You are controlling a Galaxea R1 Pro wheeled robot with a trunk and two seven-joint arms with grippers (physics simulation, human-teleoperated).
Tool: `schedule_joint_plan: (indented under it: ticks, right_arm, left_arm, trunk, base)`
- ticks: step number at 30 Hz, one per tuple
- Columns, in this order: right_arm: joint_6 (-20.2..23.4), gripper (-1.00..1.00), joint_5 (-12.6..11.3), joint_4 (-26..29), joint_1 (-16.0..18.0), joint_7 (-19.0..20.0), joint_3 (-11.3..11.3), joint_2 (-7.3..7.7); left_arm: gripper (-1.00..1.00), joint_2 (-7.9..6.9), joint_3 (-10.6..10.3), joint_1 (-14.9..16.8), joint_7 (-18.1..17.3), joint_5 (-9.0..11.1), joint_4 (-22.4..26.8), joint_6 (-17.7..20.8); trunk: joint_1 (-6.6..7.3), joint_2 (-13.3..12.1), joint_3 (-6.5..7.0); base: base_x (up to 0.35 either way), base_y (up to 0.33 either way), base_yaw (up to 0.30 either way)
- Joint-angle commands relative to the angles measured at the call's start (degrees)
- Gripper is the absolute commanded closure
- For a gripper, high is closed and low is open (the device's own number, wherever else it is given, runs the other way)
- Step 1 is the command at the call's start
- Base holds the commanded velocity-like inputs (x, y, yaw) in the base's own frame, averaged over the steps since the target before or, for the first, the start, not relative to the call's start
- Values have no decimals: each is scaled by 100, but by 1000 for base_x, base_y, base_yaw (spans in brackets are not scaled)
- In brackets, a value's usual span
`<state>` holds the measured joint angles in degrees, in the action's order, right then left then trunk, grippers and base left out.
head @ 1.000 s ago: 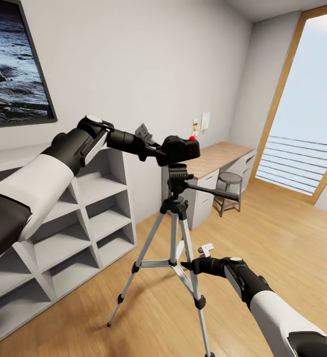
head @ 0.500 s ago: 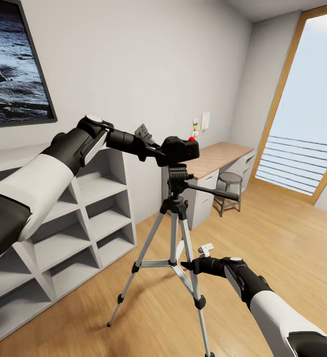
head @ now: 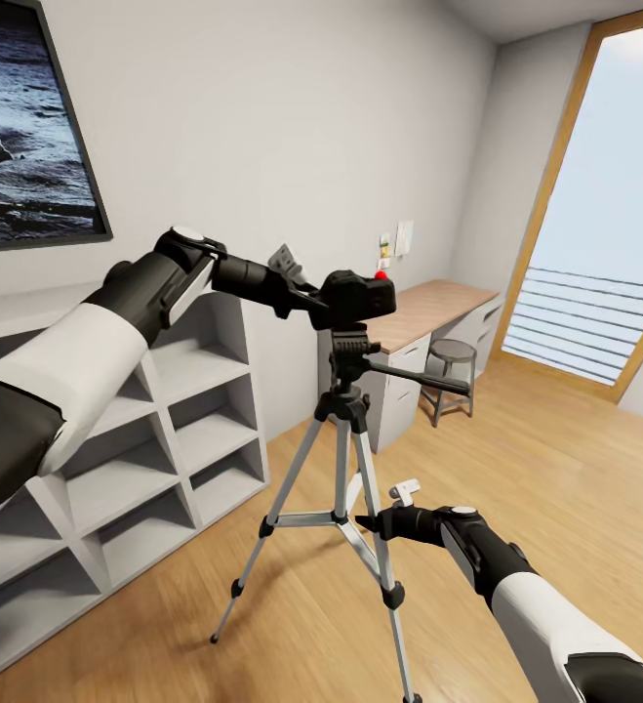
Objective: Attach the digital camera to the camera tripod in the bedroom.
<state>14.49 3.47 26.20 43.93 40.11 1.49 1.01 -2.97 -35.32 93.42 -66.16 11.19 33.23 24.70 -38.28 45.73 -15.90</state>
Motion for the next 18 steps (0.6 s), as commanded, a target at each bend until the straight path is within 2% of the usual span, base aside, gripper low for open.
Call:
schedule_joint_plan:
  ticks: [1,18]
  right_arm:
    - [-8,100,233,-220,2,14,18,5]
    - [-8,100,233,-220,2,7,18,14]
  left_arm:
    - [100,-15,-34,9,-20,52,5,38]
    - [100,-27,-82,9,-3,35,76,34]
  trunk:
    - [-2,5,-9]
    - [-2,5,-9]
  base:
    - [0,0,0]
    - [0,0,0]
